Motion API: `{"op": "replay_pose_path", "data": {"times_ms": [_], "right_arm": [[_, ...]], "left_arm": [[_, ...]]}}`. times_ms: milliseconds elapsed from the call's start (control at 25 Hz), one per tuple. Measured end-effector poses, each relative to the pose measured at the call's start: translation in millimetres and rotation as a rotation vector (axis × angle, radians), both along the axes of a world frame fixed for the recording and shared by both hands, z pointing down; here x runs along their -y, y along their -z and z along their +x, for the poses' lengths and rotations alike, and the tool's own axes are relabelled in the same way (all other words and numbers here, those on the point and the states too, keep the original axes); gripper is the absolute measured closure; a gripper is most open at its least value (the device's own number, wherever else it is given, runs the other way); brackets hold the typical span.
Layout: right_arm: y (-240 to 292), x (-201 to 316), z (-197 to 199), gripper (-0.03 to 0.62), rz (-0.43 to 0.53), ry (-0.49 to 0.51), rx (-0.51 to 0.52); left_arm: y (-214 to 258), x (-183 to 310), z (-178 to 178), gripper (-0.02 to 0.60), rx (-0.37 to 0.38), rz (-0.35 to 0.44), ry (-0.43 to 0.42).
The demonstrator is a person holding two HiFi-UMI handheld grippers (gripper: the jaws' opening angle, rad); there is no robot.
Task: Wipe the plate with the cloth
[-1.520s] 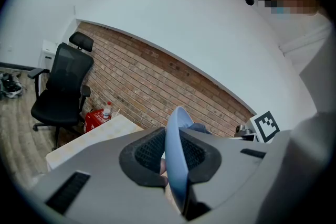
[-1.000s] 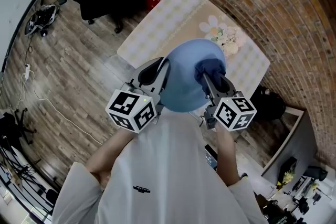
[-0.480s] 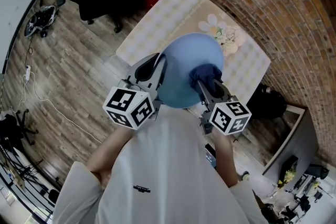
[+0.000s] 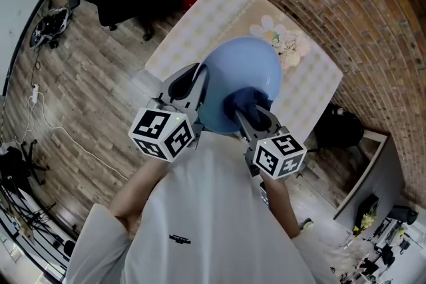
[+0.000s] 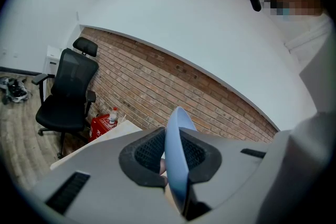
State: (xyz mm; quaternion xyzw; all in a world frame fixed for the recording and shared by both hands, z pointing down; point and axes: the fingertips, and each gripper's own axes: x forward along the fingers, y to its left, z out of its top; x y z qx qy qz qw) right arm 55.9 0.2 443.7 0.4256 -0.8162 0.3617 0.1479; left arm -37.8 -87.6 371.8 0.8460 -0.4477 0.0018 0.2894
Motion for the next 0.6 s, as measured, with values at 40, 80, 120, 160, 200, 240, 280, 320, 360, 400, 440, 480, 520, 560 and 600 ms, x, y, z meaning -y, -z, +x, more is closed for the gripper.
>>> {"op": "replay_pose_path", "data": {"times_ms": [40,80,120,160,200,240,280,320,360,400,440,480,520,560,600], "right_arm": [[0.0,-0.6,-2.1,0.474,0.002,0.005,-0.003],[0.2,-1.2,-4.4,0.474,0.005,0.012,-0.005],[0.8,-1.9,-6.7,0.474,0.007,0.018,-0.006],[1.8,-2.4,-9.1,0.474,0.009,0.025,-0.006],[3.3,-2.6,-11.3,0.474,0.013,0.031,-0.006],[5.1,-2.6,-13.3,0.474,0.016,0.036,-0.007],[7.1,-2.2,-14.9,0.473,0.021,0.040,-0.009],[9.1,-1.7,-16.3,0.474,0.025,0.044,-0.011],[11.1,-1.1,-17.5,0.474,0.029,0.046,-0.011],[12.8,-0.6,-18.9,0.474,0.032,0.048,-0.009],[14.2,-0.1,-20.4,0.474,0.035,0.051,-0.007],[15.4,0.2,-22.1,0.474,0.039,0.054,-0.006],[16.4,0.6,-23.7,0.474,0.042,0.058,-0.005],[17.4,1.0,-25.3,0.474,0.046,0.062,-0.004],[18.5,1.6,-26.7,0.474,0.050,0.065,-0.002]], "left_arm": [[-0.3,0.1,-0.2,0.540,0.001,0.000,0.000],[-0.8,-0.1,-0.6,0.540,0.002,-0.001,0.001],[-1.2,-0.6,-1.0,0.540,0.001,-0.002,0.002],[-1.5,-1.1,-1.4,0.540,0.000,-0.003,0.002],[-1.4,-1.5,-1.6,0.540,-0.001,-0.004,0.003],[-1.0,-1.7,-1.5,0.540,-0.002,-0.005,0.003],[-0.5,-1.6,-1.2,0.540,-0.003,-0.005,0.002],[0.2,-1.5,-0.9,0.540,-0.004,-0.005,0.002],[0.9,-1.5,-0.6,0.540,-0.006,-0.004,0.001],[1.5,-1.7,-0.4,0.540,-0.006,-0.002,0.001],[1.9,-2.2,-0.2,0.540,-0.005,0.001,0.000],[2.1,-2.8,0.0,0.540,-0.004,0.003,-0.002],[2.0,-3.5,0.4,0.540,-0.002,0.006,-0.004],[1.7,-4.4,1.0,0.540,0.001,0.008,-0.007],[1.4,-5.3,1.7,0.540,0.003,0.009,-0.010]]}}
